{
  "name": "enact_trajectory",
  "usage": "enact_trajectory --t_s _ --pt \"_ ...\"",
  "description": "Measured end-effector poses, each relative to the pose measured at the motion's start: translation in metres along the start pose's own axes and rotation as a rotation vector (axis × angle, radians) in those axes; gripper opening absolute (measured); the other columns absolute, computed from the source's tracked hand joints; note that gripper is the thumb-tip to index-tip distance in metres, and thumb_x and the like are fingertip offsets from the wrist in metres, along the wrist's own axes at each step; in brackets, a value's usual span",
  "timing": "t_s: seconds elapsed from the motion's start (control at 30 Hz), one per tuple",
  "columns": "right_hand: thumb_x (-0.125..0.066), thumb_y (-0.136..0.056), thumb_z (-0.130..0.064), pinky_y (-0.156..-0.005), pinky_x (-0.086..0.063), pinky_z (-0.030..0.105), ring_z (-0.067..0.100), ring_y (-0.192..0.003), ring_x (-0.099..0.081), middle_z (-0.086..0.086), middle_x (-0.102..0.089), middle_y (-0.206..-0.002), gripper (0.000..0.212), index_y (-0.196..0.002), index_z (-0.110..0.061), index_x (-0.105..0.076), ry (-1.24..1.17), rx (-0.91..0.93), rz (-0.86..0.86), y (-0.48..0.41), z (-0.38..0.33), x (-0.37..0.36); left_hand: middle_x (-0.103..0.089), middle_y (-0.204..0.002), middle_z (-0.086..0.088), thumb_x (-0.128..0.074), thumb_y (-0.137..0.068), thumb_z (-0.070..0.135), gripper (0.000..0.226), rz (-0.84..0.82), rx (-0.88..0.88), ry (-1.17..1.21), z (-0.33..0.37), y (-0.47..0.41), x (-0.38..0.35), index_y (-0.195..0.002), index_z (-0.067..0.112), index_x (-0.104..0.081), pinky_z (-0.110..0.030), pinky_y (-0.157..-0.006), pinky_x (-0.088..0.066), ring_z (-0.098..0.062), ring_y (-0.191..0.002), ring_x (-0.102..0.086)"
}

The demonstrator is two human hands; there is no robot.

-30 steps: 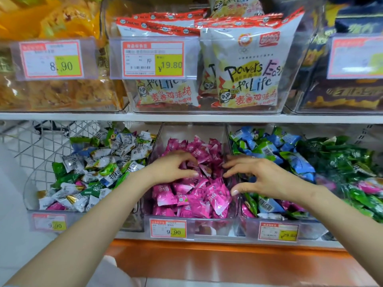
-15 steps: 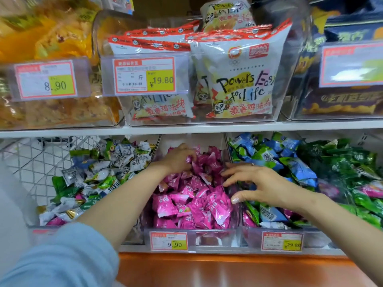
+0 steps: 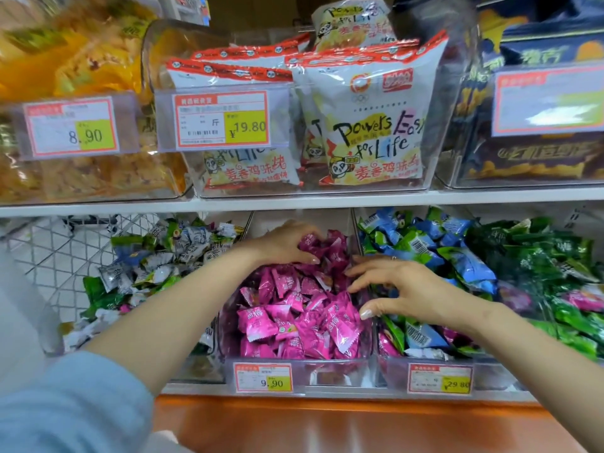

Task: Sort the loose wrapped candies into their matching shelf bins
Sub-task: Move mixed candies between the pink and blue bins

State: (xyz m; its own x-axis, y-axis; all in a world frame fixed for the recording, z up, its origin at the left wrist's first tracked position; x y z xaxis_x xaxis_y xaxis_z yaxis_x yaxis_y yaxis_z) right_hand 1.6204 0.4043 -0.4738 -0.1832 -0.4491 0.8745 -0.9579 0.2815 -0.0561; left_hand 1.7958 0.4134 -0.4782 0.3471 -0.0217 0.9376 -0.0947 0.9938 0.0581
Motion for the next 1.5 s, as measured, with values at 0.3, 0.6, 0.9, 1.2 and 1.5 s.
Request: enact_trajectory --t_s 0.3,0.6,0.9,1.2,1.5 --pt "-0.054 -0.066 -0.068 -0.109 -0.027 0.023 -0.008 -0.127 -0.032 -0.028 -0.043 -0.129 0.054 -0.112 -0.040 -0.064 0.002 0.033 0.019 -0.002 0.005 -0.002 -0.023 -0.150 -0.004 -0.064 -0.081 0.048 0.064 -0.038 0.065 -0.297 0.001 -0.048 -0.042 -0.137 0.035 -0.037 -0.046 -0.109 -0.021 -0.030 -0.135 -0.021" --pt "-0.052 -0.066 -0.071 -0.110 -0.027 0.025 -0.007 -0.129 -0.033 -0.028 -0.044 -0.131 0.054 -0.110 -0.041 -0.064 -0.015 0.037 0.025 -0.001 0.006 -0.002 -0.046 -0.115 0.005 -0.069 -0.080 0.018 0.025 0.062 -0.040 -0.064 -0.017 -0.031 -0.019 -0.102 0.025 -0.058 -0.035 -0.094 -0.039 -0.022 -0.116 -0.043" --pt "-0.055 -0.068 -0.066 -0.111 -0.029 0.029 -0.003 -0.128 -0.036 -0.024 -0.046 -0.132 0.050 -0.110 -0.041 -0.064 -0.014 0.017 0.010 0.000 0.005 -0.002 -0.049 -0.102 0.006 -0.073 -0.077 0.027 0.024 -0.113 0.023 -0.073 -0.011 -0.012 0.011 -0.094 0.024 -0.056 -0.029 -0.080 -0.041 -0.015 -0.095 -0.049" --pt "-0.051 -0.068 -0.068 -0.112 -0.028 0.031 -0.001 -0.131 -0.035 -0.019 -0.048 -0.136 0.055 -0.112 -0.039 -0.064 -0.022 0.023 0.018 0.001 0.006 -0.003 -0.050 -0.133 0.004 -0.050 -0.088 0.054 0.042 -0.303 0.067 -0.050 -0.014 0.001 -0.011 -0.103 0.020 -0.068 -0.035 -0.112 -0.021 -0.013 -0.126 -0.040" --pt "-0.052 -0.067 -0.068 -0.110 -0.028 0.026 -0.003 -0.129 -0.034 -0.021 -0.047 -0.135 0.055 -0.112 -0.038 -0.064 -0.016 0.037 0.027 0.000 0.003 -0.002 -0.061 -0.113 -0.005 -0.063 -0.088 0.030 0.027 0.221 0.155 0.108 -0.008 -0.018 0.022 -0.107 0.012 -0.058 -0.028 -0.090 -0.042 -0.021 -0.108 -0.056"
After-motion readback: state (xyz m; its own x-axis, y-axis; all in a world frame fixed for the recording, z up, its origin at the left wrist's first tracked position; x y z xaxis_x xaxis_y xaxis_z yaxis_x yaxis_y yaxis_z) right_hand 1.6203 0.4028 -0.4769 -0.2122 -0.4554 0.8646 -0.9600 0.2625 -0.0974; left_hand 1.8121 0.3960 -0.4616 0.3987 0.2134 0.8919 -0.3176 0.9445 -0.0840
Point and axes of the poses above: each hand's wrist, its own y-axis away from the middle knuckle, its own x-axis out of the back of the hand, z = x × y, the point moved 8 cm from there along -y, towards the middle knuckle
